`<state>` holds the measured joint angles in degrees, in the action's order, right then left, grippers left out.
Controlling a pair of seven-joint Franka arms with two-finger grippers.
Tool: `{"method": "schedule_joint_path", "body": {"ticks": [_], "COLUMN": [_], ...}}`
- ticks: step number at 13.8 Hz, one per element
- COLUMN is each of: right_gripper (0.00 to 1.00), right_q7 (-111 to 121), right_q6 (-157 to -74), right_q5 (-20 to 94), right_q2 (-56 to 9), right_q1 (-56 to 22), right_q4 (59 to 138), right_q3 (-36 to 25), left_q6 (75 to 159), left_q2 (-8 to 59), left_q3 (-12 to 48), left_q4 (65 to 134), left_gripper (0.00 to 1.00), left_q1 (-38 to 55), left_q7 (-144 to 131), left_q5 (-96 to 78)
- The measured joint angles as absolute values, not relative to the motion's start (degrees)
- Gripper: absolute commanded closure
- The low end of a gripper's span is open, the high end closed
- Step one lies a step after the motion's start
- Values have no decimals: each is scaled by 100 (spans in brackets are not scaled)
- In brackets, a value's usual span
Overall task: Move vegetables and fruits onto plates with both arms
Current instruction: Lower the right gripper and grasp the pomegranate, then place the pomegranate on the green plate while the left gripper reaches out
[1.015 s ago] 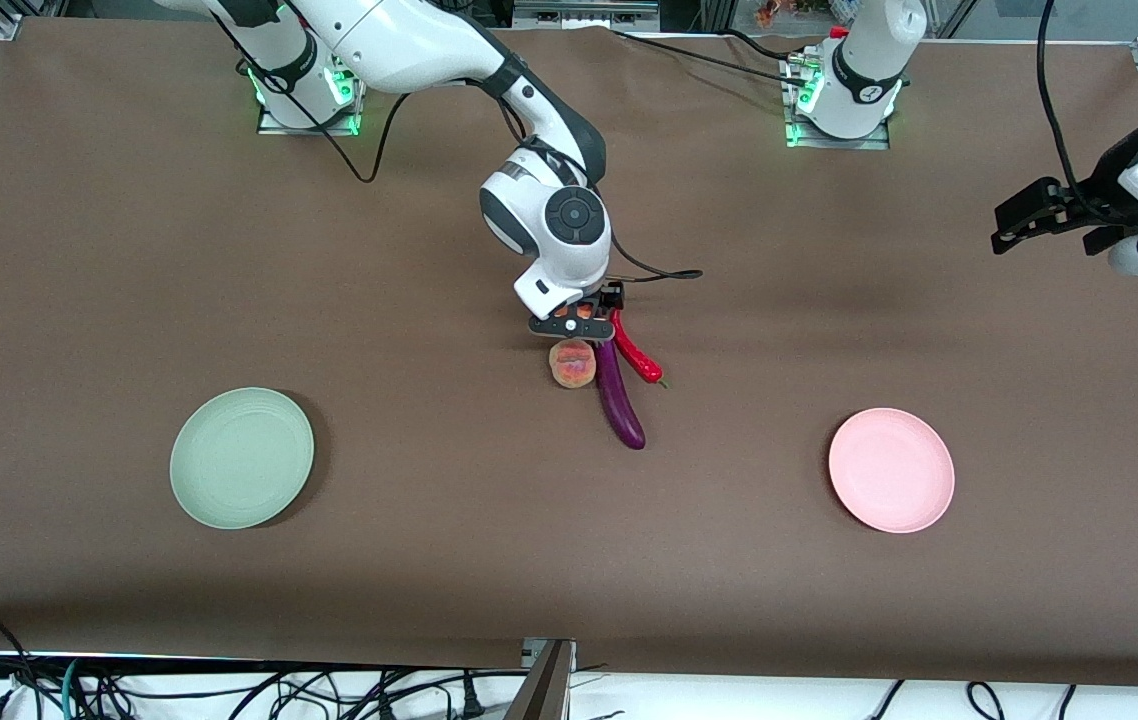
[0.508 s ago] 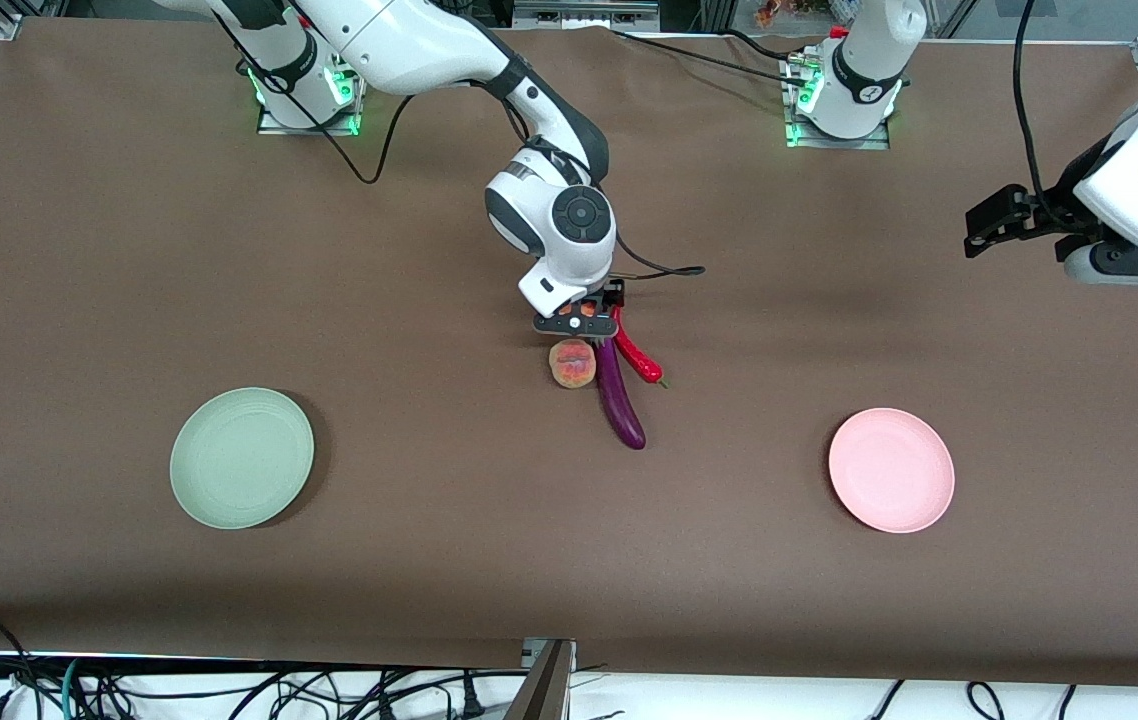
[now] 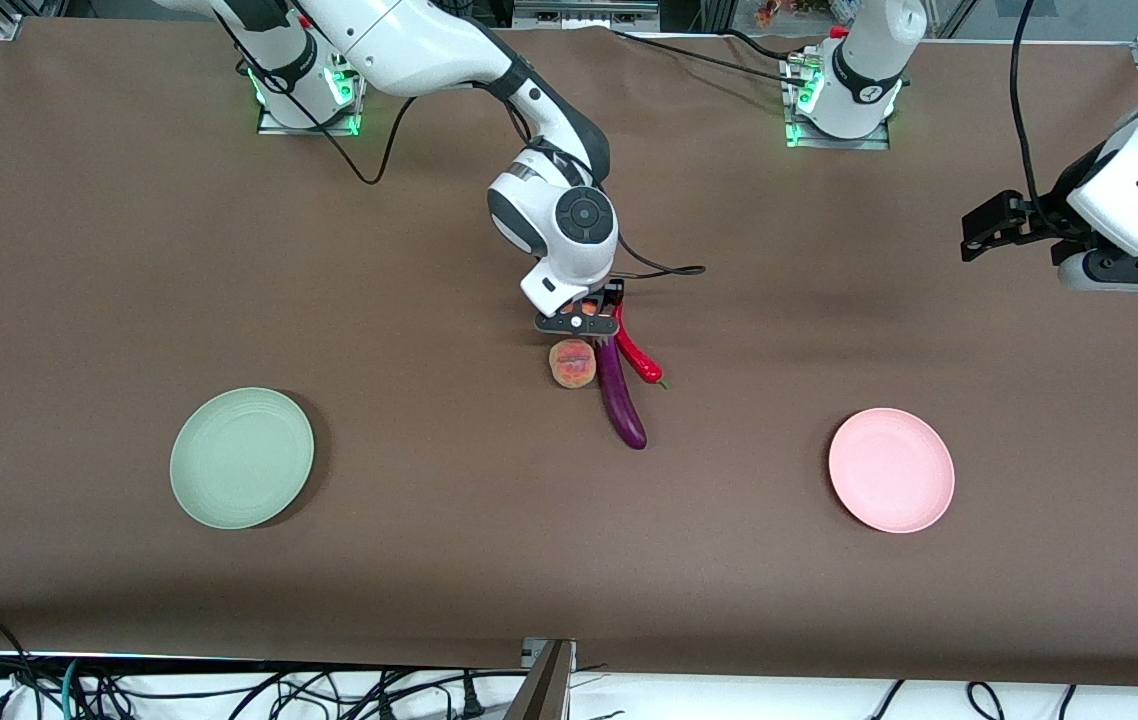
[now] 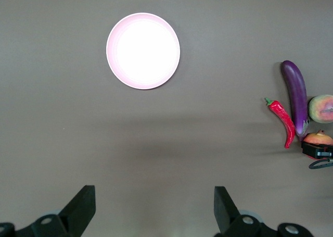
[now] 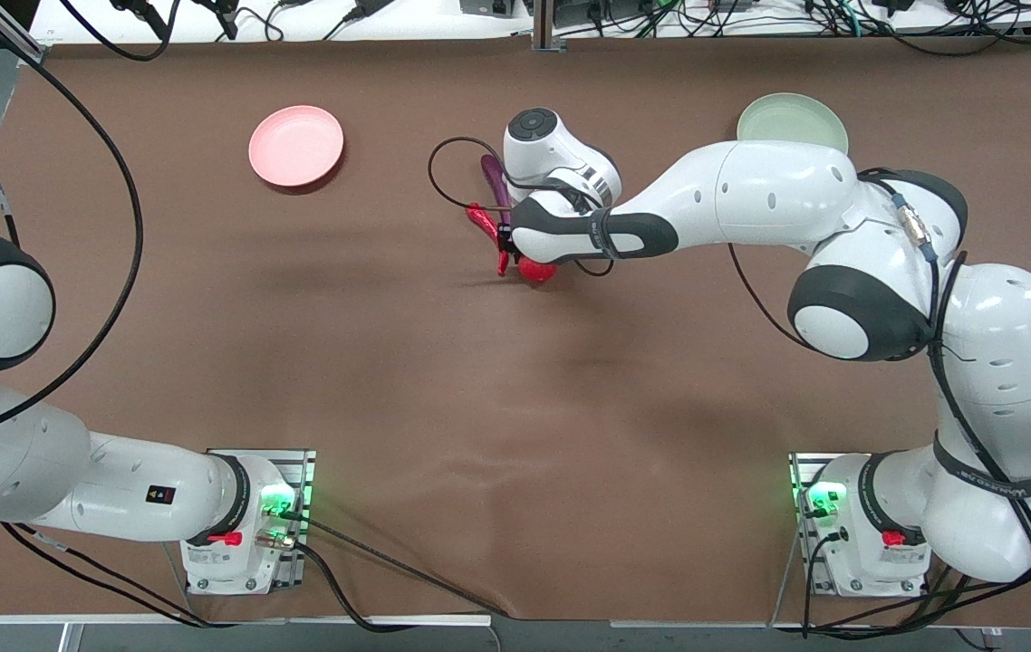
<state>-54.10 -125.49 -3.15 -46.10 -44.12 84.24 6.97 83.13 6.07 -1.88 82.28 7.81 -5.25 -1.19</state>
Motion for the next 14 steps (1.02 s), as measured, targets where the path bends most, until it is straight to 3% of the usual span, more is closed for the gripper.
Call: {"method": "schedule_joint_path", "body": {"ticks": [3,6,8,11,14], "right_gripper": [58,58,58,58,58], "right_q7": [-5347,-4532,-3524,-2185,-1263], "right_q6": [-12090,-11274,-10763,-10678,-10712], "right_q5": [-316,-337,-341,-327,-310], "right_q2": [-4433,-3864,-3555,-3469,-3486], "right_q1": [-4303,-3764,-3495,-3267,-2841], "right_q4": [8265,8168,8174,8198,8250], "right_q3": [584,501,113,-607,-903], "left_q6": [8303,8294,8134,7902,7876], "left_q2": [634,666,679,785,1084], "left_q3": [-188,-187,-184,-61,24], "left_q4": [8229,8231,8239,8259,8262], "left_gripper": [0,0,0,0,0], "left_q1": [781,782,782,787,799], "left_q7": [-525,-525,-525,-525,-525], "left_q5": [-119,-119,-119,-118,-118]}}
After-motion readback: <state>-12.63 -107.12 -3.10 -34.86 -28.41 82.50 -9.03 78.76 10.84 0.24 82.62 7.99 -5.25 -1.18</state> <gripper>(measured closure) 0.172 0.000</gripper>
